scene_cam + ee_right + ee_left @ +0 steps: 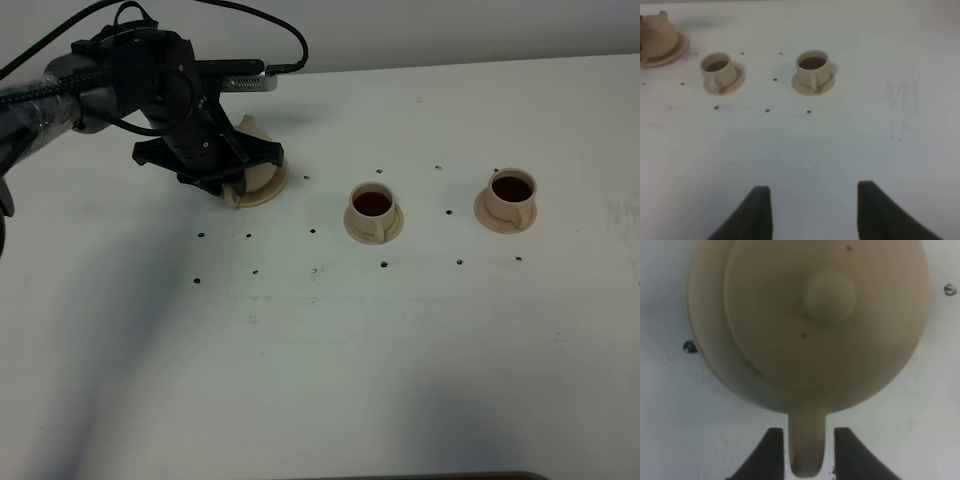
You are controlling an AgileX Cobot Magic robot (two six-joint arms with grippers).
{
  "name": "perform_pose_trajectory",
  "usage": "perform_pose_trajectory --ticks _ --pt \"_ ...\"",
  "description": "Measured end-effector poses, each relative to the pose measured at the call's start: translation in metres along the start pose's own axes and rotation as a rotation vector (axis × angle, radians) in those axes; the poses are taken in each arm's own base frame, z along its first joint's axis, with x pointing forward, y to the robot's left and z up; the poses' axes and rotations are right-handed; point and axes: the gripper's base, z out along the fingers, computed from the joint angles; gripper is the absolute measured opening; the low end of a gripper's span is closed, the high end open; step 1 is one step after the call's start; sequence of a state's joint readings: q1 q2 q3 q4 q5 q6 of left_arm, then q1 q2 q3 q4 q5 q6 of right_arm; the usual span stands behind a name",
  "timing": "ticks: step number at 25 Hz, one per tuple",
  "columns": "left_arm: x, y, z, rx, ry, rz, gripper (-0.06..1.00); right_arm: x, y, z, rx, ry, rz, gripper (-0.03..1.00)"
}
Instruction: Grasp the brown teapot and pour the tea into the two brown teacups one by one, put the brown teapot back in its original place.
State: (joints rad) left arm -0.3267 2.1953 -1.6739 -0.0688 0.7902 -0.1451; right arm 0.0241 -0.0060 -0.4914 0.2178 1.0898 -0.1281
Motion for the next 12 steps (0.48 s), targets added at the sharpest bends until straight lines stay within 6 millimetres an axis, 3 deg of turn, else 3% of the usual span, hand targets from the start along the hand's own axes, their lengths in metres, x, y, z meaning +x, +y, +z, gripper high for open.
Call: perform_pose_trajectory --ticks 4,12 --pt "-0.003 -0.001 -0.009 -0.003 0.038 0.018 0.39 0.0 0.0 0.0 0.0 0.0 0.0 0.41" --pt "0.005 -0.002 -0.034 -0.021 0.217 0.07 0.4 0.0 0.0 0.0 0.0 0.0 0.0 0.41"
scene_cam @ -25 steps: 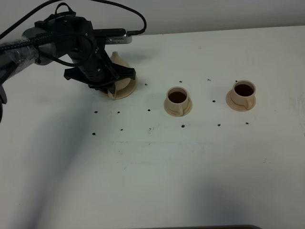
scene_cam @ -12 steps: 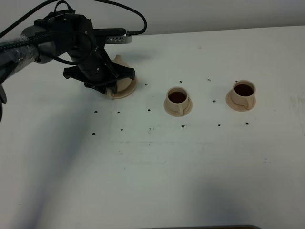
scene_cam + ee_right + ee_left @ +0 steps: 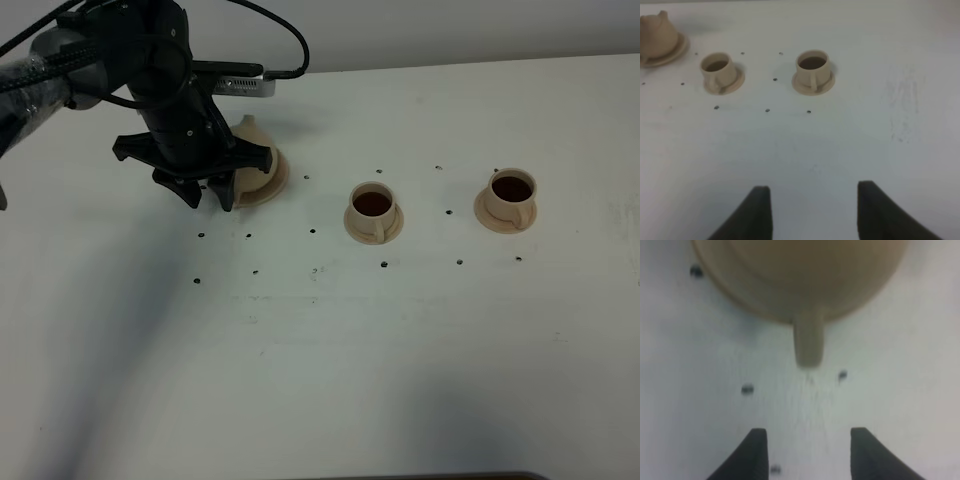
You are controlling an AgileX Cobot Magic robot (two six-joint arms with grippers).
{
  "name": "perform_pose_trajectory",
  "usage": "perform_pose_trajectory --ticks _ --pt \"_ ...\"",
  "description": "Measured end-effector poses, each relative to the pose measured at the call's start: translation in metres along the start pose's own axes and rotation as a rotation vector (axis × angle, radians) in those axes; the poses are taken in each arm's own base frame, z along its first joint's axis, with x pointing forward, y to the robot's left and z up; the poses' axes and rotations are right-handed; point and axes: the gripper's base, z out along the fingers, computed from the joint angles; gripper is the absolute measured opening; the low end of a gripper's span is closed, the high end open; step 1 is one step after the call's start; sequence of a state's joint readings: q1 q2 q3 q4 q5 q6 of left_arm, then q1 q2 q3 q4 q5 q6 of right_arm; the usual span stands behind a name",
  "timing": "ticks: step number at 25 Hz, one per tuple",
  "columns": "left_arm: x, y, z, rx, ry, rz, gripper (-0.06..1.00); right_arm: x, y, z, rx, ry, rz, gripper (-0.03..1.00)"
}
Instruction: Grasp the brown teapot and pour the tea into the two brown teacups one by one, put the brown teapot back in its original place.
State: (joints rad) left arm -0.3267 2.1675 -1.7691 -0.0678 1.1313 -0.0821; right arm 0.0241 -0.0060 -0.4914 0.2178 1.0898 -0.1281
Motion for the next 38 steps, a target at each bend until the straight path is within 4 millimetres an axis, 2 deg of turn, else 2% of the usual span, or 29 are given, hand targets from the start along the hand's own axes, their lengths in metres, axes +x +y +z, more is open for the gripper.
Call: perform_pose_trajectory --ticks 3,7,10,15,20,27,32,38 --pt "0.006 -0.001 -0.022 0.001 0.004 0.005 0.4 0.0 0.0 0.0 0.0 0.0 0.0 0.41" --pt "0.011 -0.001 -0.062 -0.005 -0.08 0.015 0.4 0.0 0.0 0.0 0.0 0.0 -0.001 0.41" --pt "0.022 0.0 -0.093 -0.015 -0.141 0.013 0.4 0.0 0.0 0.0 0.0 0.0 -0.001 0.41" --pt "0.065 0.003 -0.141 -0.022 -0.209 0.007 0.4 0.0 0.0 0.0 0.0 0.0 -0.001 0.41" --pt "0.126 0.009 -0.172 -0.031 -0.249 -0.012 0.4 0.0 0.0 0.0 0.0 0.0 0.0 0.41" --pt "0.219 0.018 -0.19 -0.017 -0.308 -0.053 0.4 0.0 0.0 0.0 0.0 0.0 0.0 0.41" --pt "0.281 0.029 -0.187 -0.044 -0.384 -0.047 0.4 0.0 0.0 0.0 0.0 0.0 0.0 0.41" --pt "0.331 0.034 -0.182 -0.027 -0.519 -0.018 0.4 0.0 0.0 0.0 0.0 0.0 -0.001 0.41"
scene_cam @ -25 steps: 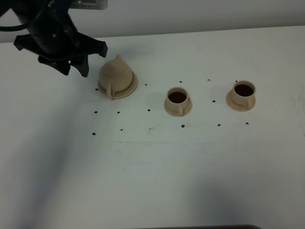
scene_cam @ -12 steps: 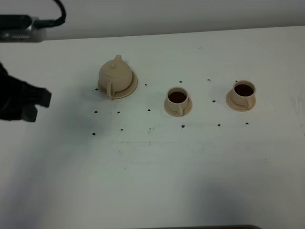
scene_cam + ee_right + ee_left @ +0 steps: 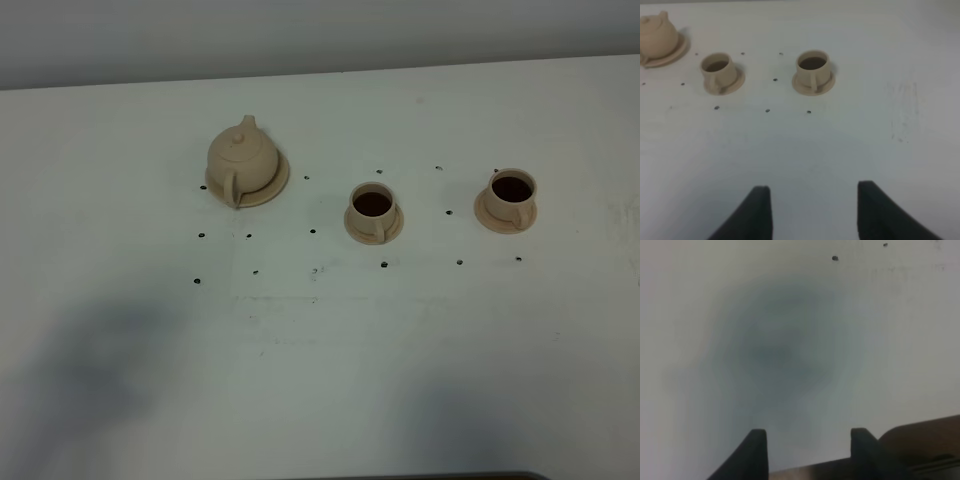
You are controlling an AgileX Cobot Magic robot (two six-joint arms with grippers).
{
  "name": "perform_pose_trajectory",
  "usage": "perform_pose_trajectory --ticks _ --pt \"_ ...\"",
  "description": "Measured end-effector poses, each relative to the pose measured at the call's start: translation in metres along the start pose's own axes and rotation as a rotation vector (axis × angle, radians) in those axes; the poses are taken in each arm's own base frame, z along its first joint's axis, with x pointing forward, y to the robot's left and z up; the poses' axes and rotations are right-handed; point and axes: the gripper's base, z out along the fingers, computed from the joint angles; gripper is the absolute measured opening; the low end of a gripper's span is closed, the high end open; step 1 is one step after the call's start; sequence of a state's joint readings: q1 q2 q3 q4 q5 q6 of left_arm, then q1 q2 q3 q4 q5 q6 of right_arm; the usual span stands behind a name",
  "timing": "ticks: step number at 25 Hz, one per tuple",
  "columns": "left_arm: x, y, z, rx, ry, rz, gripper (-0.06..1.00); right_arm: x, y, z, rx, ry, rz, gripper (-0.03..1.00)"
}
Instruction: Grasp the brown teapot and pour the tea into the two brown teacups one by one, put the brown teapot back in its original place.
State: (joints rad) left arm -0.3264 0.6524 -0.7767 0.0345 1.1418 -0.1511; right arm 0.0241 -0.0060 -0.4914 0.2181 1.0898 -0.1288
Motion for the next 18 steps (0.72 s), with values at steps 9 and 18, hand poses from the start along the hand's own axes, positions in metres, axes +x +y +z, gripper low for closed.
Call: perform_pose_trajectory --ticks 9,18 --pt "0.046 0.003 0.015 0.028 -0.01 0.066 0.4 0.0 0.0 0.0 0.0 0.0 0.001 0.41" --pt "0.061 0.005 0.027 0.031 -0.047 0.107 0.4 0.0 0.0 0.0 0.0 0.0 0.001 0.41"
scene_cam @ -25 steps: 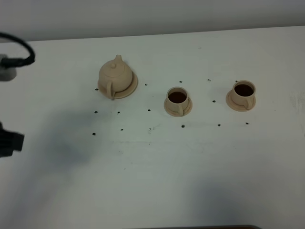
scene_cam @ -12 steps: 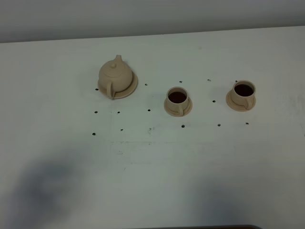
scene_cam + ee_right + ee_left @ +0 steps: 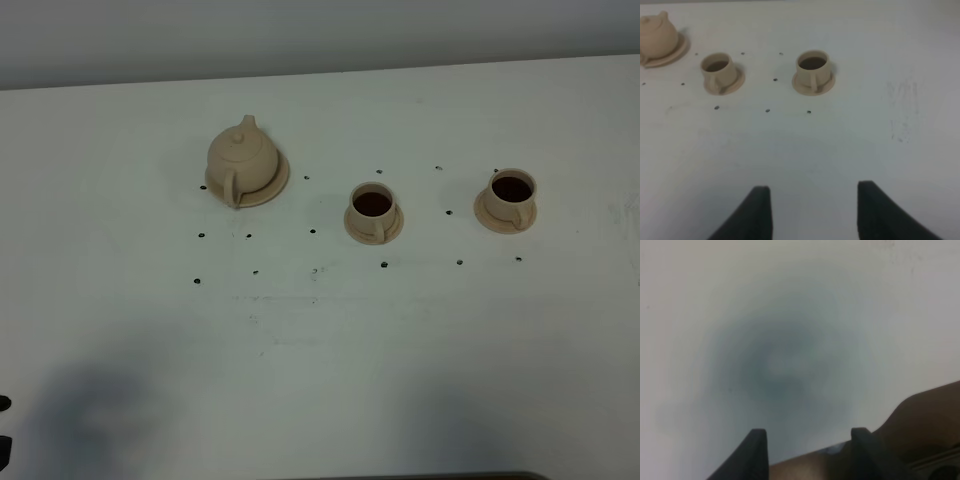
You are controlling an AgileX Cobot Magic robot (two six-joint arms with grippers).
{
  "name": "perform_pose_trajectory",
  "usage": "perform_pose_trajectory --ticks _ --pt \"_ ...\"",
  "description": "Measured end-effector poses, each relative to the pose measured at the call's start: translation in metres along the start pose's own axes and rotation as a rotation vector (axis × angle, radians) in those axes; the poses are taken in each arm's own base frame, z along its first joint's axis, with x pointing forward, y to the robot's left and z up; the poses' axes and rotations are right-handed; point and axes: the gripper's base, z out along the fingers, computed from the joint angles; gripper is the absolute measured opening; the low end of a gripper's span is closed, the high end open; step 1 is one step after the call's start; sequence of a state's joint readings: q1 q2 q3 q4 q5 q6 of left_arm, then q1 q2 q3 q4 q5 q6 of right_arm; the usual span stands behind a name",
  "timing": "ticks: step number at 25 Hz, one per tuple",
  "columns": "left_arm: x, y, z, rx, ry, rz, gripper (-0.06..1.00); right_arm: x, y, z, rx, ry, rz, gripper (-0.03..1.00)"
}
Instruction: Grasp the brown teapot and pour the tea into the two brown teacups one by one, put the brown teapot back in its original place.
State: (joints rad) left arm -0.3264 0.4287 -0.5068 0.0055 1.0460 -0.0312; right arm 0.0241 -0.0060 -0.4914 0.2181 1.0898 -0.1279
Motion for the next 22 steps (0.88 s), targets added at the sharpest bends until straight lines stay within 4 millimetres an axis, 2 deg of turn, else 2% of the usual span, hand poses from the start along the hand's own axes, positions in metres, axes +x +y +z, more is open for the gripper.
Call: perform_pose_trajectory --ticks 16,22 --pt "0.0004 0.0 -0.0003 0.0 -0.009 0.016 0.4 0.0 0.0 0.0 0.0 0.0 0.0 0.41" --pt "0.0032 0.0047 -0.0052 -0.054 -0.047 -0.042 0.4 0.0 0.0 0.0 0.0 0.0 0.0 0.41"
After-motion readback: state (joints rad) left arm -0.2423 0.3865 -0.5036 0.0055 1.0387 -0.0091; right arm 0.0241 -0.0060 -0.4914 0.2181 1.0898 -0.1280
